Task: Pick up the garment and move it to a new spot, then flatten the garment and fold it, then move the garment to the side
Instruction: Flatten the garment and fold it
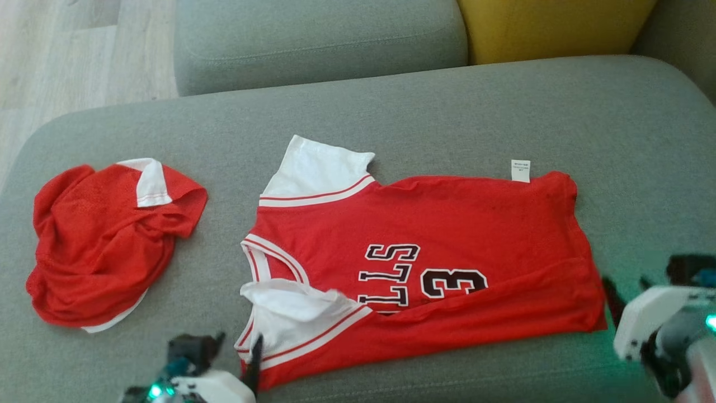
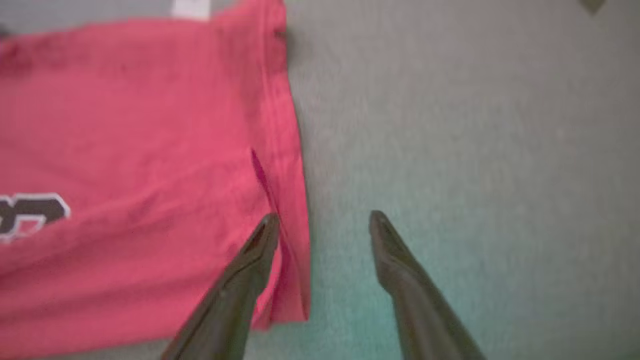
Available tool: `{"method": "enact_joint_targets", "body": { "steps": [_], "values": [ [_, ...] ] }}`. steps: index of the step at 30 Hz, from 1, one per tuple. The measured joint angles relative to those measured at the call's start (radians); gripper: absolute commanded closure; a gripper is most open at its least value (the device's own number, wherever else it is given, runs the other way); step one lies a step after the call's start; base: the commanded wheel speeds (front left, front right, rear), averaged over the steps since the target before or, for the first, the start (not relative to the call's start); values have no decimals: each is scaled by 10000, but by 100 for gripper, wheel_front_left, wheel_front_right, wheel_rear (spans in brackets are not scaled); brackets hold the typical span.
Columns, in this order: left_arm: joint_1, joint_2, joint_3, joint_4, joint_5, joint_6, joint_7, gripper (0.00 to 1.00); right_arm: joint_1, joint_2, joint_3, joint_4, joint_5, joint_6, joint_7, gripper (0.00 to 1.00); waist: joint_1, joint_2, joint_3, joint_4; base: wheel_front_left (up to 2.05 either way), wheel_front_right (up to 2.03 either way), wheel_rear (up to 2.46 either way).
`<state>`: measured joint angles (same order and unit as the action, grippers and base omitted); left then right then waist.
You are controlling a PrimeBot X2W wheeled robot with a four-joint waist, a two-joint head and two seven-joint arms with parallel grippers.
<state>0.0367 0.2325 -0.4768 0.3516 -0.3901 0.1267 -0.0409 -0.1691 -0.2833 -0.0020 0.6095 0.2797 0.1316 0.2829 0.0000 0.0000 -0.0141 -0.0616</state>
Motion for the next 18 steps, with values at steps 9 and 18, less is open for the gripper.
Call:
{"method": "enact_joint_targets", "body": {
  "steps": [9,18],
  "values": [
    [-1042,-38,938,-1141,-265,336,-1384,0,-41,997,-627,-2314,-823,0,-1670,0,0,0,321,-74,0,0,0],
    [-3765,522,959,-1421,-71,-276,-499,0,-1391,1432,79,-2895,-1436,0,-2259,0,0,0,1313,-487,0,0,0]
  ]
}}
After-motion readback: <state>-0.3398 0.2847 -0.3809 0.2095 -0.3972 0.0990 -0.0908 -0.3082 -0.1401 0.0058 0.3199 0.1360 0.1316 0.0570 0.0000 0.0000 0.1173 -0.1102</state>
